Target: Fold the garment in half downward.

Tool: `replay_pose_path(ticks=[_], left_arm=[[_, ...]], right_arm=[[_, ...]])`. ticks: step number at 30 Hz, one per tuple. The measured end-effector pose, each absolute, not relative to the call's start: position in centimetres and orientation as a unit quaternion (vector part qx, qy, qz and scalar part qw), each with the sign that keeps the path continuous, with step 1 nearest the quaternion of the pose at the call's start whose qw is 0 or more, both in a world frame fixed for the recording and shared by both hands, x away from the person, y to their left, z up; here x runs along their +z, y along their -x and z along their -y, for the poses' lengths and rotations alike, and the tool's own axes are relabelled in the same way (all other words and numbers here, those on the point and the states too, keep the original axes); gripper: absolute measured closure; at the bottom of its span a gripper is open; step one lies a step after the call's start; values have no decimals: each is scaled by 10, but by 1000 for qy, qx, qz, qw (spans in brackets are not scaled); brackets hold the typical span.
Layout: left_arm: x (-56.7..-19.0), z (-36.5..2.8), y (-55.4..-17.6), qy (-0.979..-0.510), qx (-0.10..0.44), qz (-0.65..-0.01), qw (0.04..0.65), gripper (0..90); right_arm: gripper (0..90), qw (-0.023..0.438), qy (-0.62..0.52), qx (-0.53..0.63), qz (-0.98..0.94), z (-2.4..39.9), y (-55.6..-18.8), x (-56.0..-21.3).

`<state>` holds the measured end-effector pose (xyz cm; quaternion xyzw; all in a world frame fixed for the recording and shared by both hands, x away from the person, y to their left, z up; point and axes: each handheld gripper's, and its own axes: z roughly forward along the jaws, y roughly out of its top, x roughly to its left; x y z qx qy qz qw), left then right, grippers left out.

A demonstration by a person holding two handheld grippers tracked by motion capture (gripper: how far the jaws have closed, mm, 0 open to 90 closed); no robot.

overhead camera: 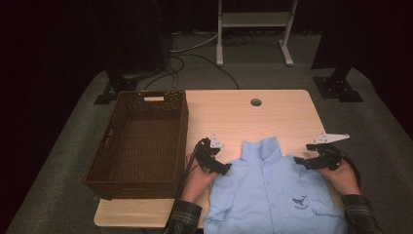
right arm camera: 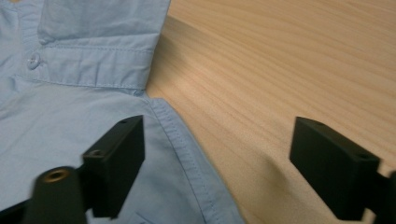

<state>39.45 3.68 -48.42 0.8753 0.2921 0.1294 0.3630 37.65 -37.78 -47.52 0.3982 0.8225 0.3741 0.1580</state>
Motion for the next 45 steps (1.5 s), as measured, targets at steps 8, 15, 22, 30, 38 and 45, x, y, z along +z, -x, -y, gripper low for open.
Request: replay_pose_path(ticks=[8,15,22,30,38,45], left_arm=[[-484,-38,-391,-876,126,-275,376,62],[-482,-40,-382,-875,121,-248,398,307],[-482,-37,-370,-876,111,-225,411,685],[-481,-36,-369,-877,93,-232,411,895],[-475,-30,-385,-878,101,-260,389,898],[-463,-28,-402,-860,129,-282,405,899]], right_arm=[[385,160,-385,373,-829,382,-375,-479],[548,157,-367,373,-838,380,-373,-481],[769,145,-352,380,-843,379,-370,-481],[895,129,-348,382,-846,376,-369,-480],[900,123,-365,372,-845,376,-380,-477],[900,142,-374,378,-835,376,-399,-464]])
